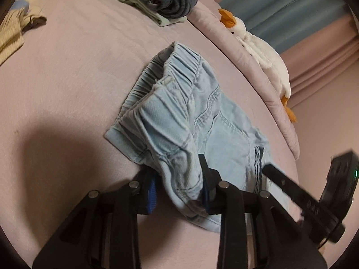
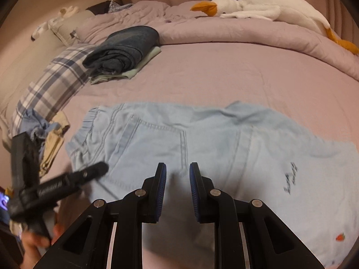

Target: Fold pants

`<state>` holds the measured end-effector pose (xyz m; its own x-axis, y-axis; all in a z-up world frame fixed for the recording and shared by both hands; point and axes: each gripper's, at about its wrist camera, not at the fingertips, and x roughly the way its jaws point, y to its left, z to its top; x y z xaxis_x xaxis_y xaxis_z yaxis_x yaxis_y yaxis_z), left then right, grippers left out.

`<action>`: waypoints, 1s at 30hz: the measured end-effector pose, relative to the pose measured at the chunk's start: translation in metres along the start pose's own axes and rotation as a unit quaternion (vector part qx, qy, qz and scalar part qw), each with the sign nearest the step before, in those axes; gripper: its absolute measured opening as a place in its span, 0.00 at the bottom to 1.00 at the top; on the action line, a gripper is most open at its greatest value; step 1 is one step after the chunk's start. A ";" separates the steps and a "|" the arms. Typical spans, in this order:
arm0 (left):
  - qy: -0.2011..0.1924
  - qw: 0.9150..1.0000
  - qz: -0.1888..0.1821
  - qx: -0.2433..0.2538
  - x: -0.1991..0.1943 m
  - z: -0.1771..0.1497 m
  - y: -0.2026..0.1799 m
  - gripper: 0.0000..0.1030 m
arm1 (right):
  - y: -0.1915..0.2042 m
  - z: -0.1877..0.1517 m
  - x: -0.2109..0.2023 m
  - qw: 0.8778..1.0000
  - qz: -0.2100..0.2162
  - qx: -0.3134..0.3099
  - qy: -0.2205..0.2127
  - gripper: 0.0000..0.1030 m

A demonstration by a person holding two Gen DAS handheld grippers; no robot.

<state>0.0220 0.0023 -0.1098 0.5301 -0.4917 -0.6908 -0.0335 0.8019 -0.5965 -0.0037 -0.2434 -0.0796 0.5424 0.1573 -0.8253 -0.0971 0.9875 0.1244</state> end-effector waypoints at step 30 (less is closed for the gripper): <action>0.008 0.992 0.073 0.107 0.010 0.005 -0.023 0.30 | 0.007 -0.046 0.000 0.994 -0.038 -0.012 0.101 0.20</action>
<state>0.0319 -0.0197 -0.1008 0.5188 -0.3694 -0.7710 0.0729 0.9177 -0.3906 -0.0431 -0.2372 -0.1043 0.3702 0.0751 -0.9259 -0.0833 0.9954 0.0475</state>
